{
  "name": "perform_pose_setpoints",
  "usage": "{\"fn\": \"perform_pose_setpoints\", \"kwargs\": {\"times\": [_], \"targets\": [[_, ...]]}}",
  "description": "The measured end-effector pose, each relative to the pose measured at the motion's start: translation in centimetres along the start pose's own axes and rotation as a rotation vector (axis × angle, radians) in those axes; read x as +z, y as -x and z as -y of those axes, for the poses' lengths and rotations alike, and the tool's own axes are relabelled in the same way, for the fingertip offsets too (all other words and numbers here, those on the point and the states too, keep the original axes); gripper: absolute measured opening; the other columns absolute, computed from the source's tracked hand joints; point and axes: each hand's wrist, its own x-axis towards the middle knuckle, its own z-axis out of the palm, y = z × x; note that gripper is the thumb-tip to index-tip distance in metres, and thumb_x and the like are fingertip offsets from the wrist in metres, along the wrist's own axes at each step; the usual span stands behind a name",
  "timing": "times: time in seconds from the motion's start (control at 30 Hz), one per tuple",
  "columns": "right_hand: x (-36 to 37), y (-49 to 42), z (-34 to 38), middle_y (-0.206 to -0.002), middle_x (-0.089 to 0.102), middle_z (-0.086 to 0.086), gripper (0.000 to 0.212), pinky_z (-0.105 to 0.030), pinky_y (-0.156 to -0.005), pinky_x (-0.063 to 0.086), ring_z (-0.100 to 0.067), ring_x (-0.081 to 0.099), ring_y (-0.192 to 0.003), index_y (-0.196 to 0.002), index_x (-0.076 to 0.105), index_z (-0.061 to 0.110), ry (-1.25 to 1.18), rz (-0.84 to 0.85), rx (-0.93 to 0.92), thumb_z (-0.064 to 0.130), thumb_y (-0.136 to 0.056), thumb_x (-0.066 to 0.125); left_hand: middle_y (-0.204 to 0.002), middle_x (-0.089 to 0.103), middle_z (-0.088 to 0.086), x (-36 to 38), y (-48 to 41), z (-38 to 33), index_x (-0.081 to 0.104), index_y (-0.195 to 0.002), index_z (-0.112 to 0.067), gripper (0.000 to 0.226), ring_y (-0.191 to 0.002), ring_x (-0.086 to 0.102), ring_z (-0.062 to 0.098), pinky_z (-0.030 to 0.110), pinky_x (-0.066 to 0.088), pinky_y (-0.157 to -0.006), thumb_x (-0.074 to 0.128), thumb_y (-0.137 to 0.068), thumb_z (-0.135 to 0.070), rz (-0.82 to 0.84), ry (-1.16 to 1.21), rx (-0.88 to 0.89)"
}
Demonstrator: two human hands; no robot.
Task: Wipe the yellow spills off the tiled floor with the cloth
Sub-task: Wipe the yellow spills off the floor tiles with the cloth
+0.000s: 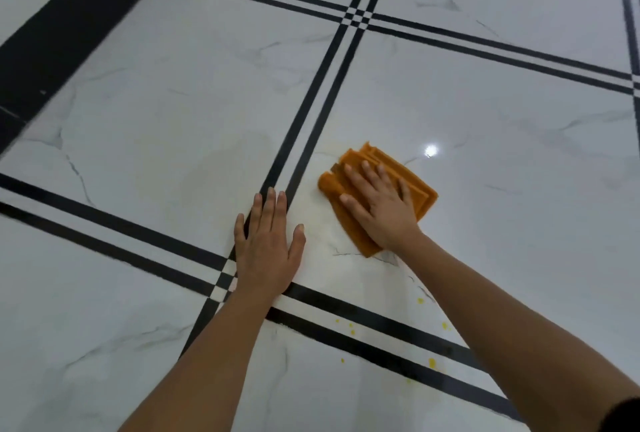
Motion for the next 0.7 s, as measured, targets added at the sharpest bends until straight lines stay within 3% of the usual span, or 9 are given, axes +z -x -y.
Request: {"fn": "perform_pose_setpoints", "kwargs": {"times": [0.13, 0.27, 0.33, 0.47, 0.6, 0.67, 0.7], "targets": [[-2.2, 2.4, -3.2, -0.156, 0.019, 0.005, 0.053, -0.041, -0.115, -0.001, -0.015, 0.005, -0.145, -0.145, 0.022, 0.033, -0.109, -0.152, 0.132, 0.052, -0.096, 0.022, -0.156, 0.01, 0.005, -0.5, -2.3, -4.0, 0.013, -0.148, -0.014, 0.072, -0.144, 0.003, 0.018, 0.043, 0.001, -0.114, 0.008, -0.087, -0.053, -0.051, 0.003, 0.116], [-3.3, 4.3, -5.7, -0.155, 0.021, 0.003, 0.05, -0.04, -0.115, -0.001, -0.014, 0.004, -0.145, -0.146, 0.022, 0.029, -0.057, -0.153, 0.224, 0.045, -0.098, 0.022, -0.157, 0.007, 0.005, 1.0, -6.3, -10.2, 0.006, -0.148, -0.015, 0.075, -0.144, -0.002, 0.023, 0.047, -0.006, -0.112, 0.016, -0.089, -0.059, 0.109, -0.148, 0.449], [-3.4, 6.1, -7.2, -0.156, 0.019, 0.004, 0.052, -0.038, -0.115, -0.001, -0.013, 0.002, -0.145, -0.146, 0.02, 0.029, -0.027, -0.157, 0.257, 0.047, -0.098, 0.017, -0.158, 0.001, 0.002, 2.5, -7.8, -11.8, 0.0, -0.148, -0.023, 0.075, -0.144, -0.006, 0.026, 0.058, -0.005, -0.109, 0.017, -0.088, -0.065, 0.202, -0.254, 0.46], [-2.5, 11.8, -10.2, -0.157, 0.012, 0.005, 0.069, -0.037, -0.115, -0.002, -0.012, -0.003, -0.144, -0.147, 0.015, 0.03, 0.023, -0.151, 0.368, 0.057, -0.086, 0.001, -0.158, -0.001, 0.003, 4.3, -5.3, -12.3, -0.001, -0.148, -0.029, 0.076, -0.143, -0.005, 0.033, 0.069, -0.001, -0.102, 0.012, -0.084, -0.068, 0.154, -0.25, 0.348], [-1.5, 15.9, -12.2, -0.156, -0.001, 0.01, 0.066, -0.037, -0.114, -0.004, -0.007, -0.013, -0.139, -0.147, 0.005, 0.035, 0.072, -0.13, 0.485, 0.058, -0.085, 0.0, -0.155, 0.016, 0.009, 5.1, 2.2, -13.8, 0.013, -0.145, -0.04, 0.073, -0.141, 0.005, 0.041, 0.075, 0.003, -0.099, 0.018, -0.081, -0.075, 0.195, -0.2, 0.615], [-1.3, 16.1, -12.8, -0.151, -0.01, 0.015, 0.062, -0.036, -0.114, -0.006, -0.005, -0.016, -0.138, -0.145, -0.002, 0.039, 0.077, -0.118, 0.471, 0.058, -0.086, 0.0, -0.156, 0.013, 0.007, 5.2, 0.6, -14.0, 0.008, -0.143, -0.048, 0.07, -0.141, 0.002, 0.04, 0.076, 0.005, -0.098, 0.015, -0.079, -0.076, 0.201, -0.259, 0.677], [-1.1, 16.3, -12.9, -0.15, -0.013, 0.017, 0.061, -0.035, -0.114, -0.006, -0.005, -0.017, -0.138, -0.145, -0.002, 0.041, 0.071, -0.117, 0.464, 0.058, -0.087, 0.001, -0.157, 0.006, 0.005, 5.2, -0.9, -14.2, 0.001, -0.142, -0.05, 0.07, -0.141, -0.003, 0.039, 0.076, 0.004, -0.099, 0.01, -0.078, -0.076, 0.205, -0.283, 0.625]]}}
